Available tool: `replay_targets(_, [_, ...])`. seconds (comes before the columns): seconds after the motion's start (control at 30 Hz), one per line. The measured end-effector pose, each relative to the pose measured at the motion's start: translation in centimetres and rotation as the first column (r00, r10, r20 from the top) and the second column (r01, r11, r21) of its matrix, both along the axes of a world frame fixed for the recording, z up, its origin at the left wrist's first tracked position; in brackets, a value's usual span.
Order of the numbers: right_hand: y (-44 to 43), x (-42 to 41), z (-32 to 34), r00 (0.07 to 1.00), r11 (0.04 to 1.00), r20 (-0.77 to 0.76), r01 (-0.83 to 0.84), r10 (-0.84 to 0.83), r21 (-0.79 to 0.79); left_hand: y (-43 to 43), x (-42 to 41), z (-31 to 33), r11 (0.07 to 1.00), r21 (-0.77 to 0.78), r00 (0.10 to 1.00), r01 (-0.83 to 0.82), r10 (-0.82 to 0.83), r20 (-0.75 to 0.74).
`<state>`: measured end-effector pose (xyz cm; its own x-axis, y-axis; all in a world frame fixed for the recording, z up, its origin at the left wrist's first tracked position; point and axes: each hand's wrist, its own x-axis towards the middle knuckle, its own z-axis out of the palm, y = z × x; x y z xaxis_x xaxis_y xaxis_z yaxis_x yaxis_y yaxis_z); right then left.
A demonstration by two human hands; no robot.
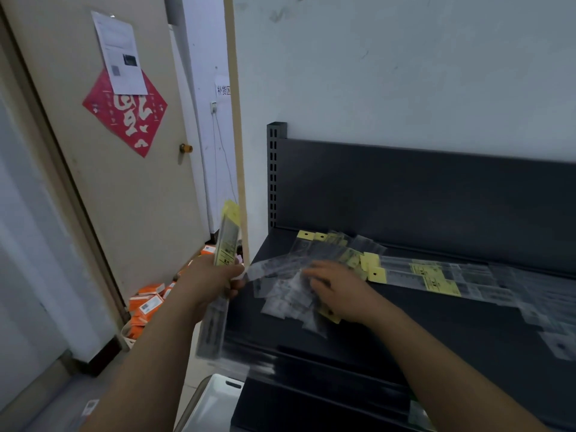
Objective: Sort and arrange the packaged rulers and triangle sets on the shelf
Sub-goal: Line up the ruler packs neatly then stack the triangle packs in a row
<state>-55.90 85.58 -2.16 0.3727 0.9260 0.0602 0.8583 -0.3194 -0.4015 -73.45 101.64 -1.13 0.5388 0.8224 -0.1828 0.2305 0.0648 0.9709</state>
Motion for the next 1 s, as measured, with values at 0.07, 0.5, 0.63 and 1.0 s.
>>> replay_targets(0.07, [-0.2,0.1,-0.2,0.999,1.0,-0.034,-0.024,0.025,0.013,0.0,0.0,-0.2,0.999,-0.033,0.999,0.041,-0.041,0.0])
replay_targets(0.5, [-1.1,0.0,0.0,0.998,0.997,0.039,-0.049,0.051,-0.059,-0.7,1.5,-0.8,0.989,-0.093,0.994,0.112,-0.112,0.009])
replay_targets(0.63, [-0.7,-0.1,0.5,0.997,0.997,-0.033,-0.066,0.065,-0.033,-0.8,2.1,-1.1,0.982,-0.1,0.986,0.162,-0.164,-0.017])
replay_targets(1.0, [-5.1,1.6,0.9,1.0,0.997,0.024,-0.009,0.01,-0.073,-1.7,2.4,-1.1,0.987,-0.058,0.988,0.148,-0.15,-0.03])
